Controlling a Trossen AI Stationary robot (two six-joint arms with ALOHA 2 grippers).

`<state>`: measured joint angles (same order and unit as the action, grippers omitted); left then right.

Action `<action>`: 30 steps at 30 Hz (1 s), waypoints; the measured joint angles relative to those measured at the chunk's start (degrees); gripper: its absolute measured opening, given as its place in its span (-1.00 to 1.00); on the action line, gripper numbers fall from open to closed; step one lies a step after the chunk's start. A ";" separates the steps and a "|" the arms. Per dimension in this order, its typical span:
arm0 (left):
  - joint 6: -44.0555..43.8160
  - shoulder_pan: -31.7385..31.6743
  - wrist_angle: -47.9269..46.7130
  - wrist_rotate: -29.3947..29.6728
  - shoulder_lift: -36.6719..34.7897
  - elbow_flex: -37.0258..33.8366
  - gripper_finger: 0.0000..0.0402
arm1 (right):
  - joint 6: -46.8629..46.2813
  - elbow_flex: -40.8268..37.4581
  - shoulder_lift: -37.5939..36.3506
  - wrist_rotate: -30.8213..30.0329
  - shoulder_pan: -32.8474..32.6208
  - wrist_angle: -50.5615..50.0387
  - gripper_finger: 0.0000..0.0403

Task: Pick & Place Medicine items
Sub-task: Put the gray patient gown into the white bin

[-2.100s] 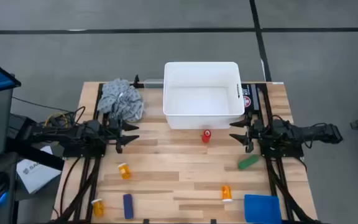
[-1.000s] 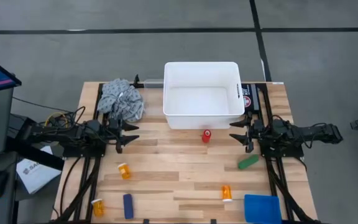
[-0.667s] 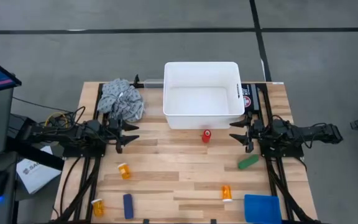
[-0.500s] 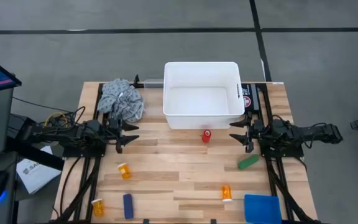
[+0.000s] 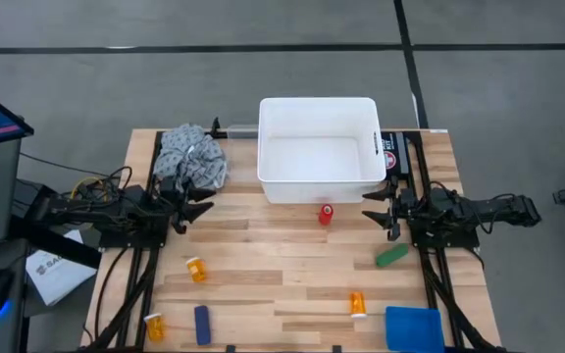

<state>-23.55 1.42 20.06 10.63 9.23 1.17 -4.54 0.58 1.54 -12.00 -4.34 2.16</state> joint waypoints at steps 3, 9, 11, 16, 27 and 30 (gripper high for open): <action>-1.84 0.00 3.30 0.73 0.22 0.00 0.02 | 0.00 -0.01 0.00 0.01 -0.01 0.01 0.19; -2.33 -0.01 5.14 4.72 0.27 0.00 0.02 | 0.00 -0.01 -0.01 0.02 -0.02 -0.01 0.19; -2.30 -0.01 5.87 4.75 0.25 0.00 0.02 | 0.00 -0.02 0.00 0.02 0.00 0.02 0.19; -6.18 -0.01 8.37 4.84 0.25 0.00 0.02 | 0.00 0.00 -0.01 0.02 -0.01 0.02 0.19; -14.01 0.01 12.24 4.82 0.27 0.00 0.02 | 1.87 -0.06 -0.09 -0.53 0.64 12.64 0.19; -13.98 -0.01 12.21 5.52 0.27 0.00 0.02 | -3.38 -0.06 -0.09 -1.16 0.75 18.57 0.19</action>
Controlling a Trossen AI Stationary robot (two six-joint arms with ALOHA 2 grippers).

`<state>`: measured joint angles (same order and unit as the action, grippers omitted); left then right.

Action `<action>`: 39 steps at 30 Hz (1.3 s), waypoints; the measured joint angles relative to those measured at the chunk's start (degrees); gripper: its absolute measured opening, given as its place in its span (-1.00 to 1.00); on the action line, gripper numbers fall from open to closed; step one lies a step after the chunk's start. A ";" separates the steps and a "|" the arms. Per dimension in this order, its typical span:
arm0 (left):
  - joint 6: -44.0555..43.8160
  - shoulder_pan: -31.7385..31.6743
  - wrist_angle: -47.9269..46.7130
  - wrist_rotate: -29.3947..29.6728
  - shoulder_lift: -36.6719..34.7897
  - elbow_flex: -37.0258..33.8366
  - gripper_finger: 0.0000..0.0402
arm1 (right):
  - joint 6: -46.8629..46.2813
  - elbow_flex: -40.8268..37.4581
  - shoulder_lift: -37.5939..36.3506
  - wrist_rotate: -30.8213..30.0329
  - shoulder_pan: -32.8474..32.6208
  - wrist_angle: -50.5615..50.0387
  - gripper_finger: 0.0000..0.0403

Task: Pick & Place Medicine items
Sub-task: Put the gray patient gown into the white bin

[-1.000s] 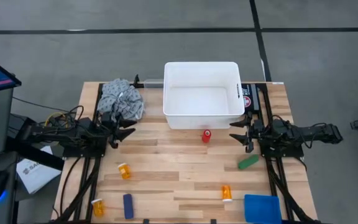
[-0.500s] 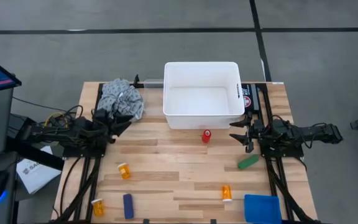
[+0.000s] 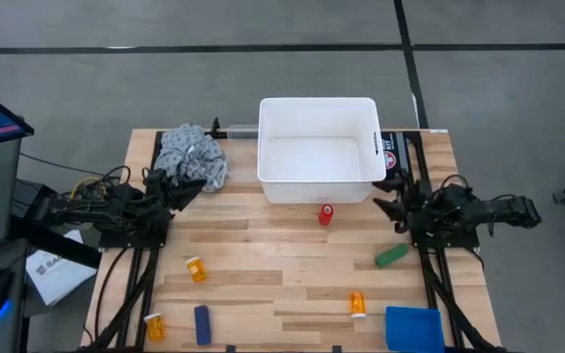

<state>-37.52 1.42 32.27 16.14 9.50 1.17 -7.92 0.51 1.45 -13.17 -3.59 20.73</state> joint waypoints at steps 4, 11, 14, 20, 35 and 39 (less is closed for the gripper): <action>0.05 0.01 -0.16 0.04 0.00 0.00 0.02 | -14.73 0.00 0.00 -6.54 0.06 2.55 0.19; 0.41 -0.01 -0.20 0.07 0.00 0.00 0.02 | -32.04 0.00 0.02 -3.61 -1.04 2.74 0.19; 3.13 0.01 -0.24 0.11 0.00 0.00 0.02 | -34.02 0.00 0.02 -0.95 -2.00 4.29 0.19; 13.39 -0.01 -0.23 7.19 0.05 0.61 0.02 | -37.59 0.00 0.02 -0.13 -3.52 7.01 0.19; 53.58 -1.19 -45.34 40.54 26.74 43.36 0.23 | -37.14 0.02 0.04 -0.44 -10.32 11.50 0.19; 33.86 -7.61 -71.43 39.98 36.68 53.56 0.41 | -37.14 0.02 0.04 -0.64 -10.20 11.51 0.19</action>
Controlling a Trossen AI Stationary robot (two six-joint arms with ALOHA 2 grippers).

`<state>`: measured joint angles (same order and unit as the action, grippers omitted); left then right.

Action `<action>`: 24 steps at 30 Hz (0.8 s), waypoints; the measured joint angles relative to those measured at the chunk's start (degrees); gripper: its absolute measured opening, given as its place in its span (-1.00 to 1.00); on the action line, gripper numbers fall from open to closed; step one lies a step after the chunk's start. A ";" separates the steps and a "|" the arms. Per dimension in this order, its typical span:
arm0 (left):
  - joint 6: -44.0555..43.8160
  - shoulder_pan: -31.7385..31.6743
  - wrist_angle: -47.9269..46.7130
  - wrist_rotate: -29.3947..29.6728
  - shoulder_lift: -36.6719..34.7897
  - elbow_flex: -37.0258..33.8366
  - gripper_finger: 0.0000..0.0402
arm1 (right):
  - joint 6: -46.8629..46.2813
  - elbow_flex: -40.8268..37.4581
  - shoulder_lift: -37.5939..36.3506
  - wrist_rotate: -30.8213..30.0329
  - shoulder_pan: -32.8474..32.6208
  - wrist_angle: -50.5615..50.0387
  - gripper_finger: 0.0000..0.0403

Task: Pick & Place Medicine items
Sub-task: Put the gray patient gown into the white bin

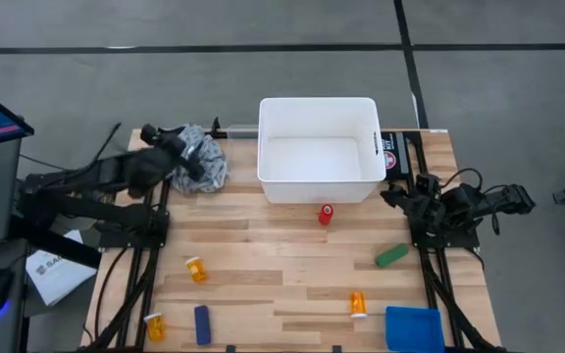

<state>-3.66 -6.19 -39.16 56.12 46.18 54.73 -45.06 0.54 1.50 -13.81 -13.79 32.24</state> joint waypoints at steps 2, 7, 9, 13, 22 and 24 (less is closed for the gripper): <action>-11.00 -5.66 -11.57 -4.90 4.16 2.64 0.48 | 0.02 0.00 0.00 -0.48 0.00 0.33 0.19; -21.97 -21.84 -20.55 -21.92 11.60 1.55 0.57 | 0.80 0.00 0.00 -1.13 0.01 3.23 0.19; -22.03 -26.36 -19.84 -24.56 13.99 0.74 0.58 | 1.43 0.04 -0.02 -1.13 -0.01 4.84 0.19; -18.65 -33.85 -15.22 -27.37 17.39 -0.56 0.57 | 3.22 1.08 0.00 -1.13 -0.01 4.73 0.19; -16.03 -45.12 -9.37 -41.43 25.24 -4.60 0.48 | 6.28 2.29 -0.02 -1.13 -0.01 4.75 0.19; -15.73 -45.66 -8.88 -42.62 27.25 -5.86 0.48 | 6.47 2.32 -0.02 -1.11 -0.01 4.71 0.19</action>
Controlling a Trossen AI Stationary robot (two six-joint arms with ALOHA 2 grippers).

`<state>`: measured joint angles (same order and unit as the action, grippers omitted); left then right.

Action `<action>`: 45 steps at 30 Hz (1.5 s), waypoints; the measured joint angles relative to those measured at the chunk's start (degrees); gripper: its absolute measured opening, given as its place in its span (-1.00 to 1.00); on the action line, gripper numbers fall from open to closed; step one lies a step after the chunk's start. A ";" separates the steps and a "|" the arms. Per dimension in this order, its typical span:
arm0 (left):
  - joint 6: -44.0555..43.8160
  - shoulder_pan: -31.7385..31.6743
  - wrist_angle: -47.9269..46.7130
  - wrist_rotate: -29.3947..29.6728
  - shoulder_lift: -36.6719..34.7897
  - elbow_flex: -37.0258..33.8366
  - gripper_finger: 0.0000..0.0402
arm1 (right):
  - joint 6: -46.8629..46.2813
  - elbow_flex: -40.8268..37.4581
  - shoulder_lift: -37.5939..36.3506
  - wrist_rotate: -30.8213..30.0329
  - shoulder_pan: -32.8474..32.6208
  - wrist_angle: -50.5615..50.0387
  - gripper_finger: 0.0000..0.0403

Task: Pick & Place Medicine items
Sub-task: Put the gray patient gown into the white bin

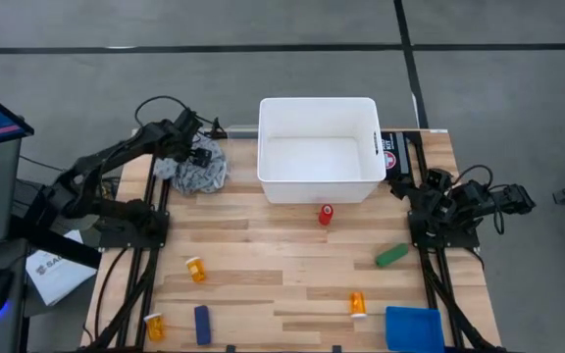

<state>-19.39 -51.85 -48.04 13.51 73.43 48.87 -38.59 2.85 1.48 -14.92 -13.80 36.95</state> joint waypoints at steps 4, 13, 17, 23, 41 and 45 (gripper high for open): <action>-0.10 -0.22 2.45 0.01 3.52 -2.57 0.44 | 0.19 0.00 0.00 -0.01 0.00 0.00 0.19; -0.34 -0.66 4.41 0.02 2.78 -4.66 -0.85 | -0.06 0.04 0.00 -0.15 0.00 0.00 0.19; -1.05 -0.70 5.32 0.17 -2.46 -4.71 -0.92 | -0.38 0.06 0.00 -0.17 0.00 0.00 0.19; -3.53 -0.16 4.91 -2.08 -15.91 -4.73 -0.96 | -0.42 0.07 0.00 -1.47 0.00 0.00 0.19; -18.86 13.94 62.51 -34.47 -33.54 -3.66 -0.96 | -0.06 0.09 0.02 -1.65 0.00 1.33 0.19; -18.35 22.81 73.81 -28.74 -21.95 -2.46 -0.96 | 0.10 0.09 0.02 -1.44 0.00 1.27 0.19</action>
<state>-37.74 -29.04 25.77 -15.24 51.48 46.42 -38.49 2.94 1.50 -16.36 -13.80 38.22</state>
